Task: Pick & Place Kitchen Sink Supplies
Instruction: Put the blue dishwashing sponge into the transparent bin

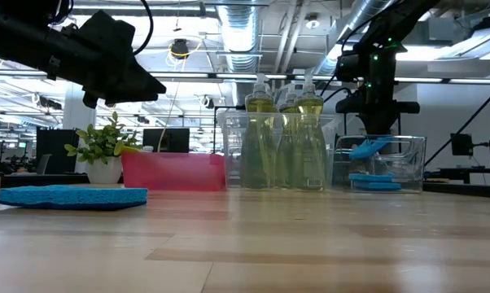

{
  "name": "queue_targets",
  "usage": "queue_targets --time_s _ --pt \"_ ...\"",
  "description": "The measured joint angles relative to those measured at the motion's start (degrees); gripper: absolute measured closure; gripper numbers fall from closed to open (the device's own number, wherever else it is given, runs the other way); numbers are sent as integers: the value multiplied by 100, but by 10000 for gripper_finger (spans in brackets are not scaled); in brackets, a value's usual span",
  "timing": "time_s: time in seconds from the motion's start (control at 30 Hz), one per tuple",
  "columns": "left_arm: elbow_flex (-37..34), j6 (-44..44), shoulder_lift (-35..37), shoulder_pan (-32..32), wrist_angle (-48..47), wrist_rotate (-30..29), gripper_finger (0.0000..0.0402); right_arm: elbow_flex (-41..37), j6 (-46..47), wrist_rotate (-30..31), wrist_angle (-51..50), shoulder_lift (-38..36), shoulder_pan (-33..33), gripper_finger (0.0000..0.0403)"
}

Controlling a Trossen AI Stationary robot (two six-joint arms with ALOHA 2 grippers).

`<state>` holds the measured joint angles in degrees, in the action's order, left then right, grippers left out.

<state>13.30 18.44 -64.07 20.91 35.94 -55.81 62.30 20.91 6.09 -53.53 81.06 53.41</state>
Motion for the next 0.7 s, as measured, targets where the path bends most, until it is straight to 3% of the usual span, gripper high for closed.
queue_targets --time_s 0.7 --pt "0 0 0 -2 -10 17 239 0 11 48 -17 -2 0 341"
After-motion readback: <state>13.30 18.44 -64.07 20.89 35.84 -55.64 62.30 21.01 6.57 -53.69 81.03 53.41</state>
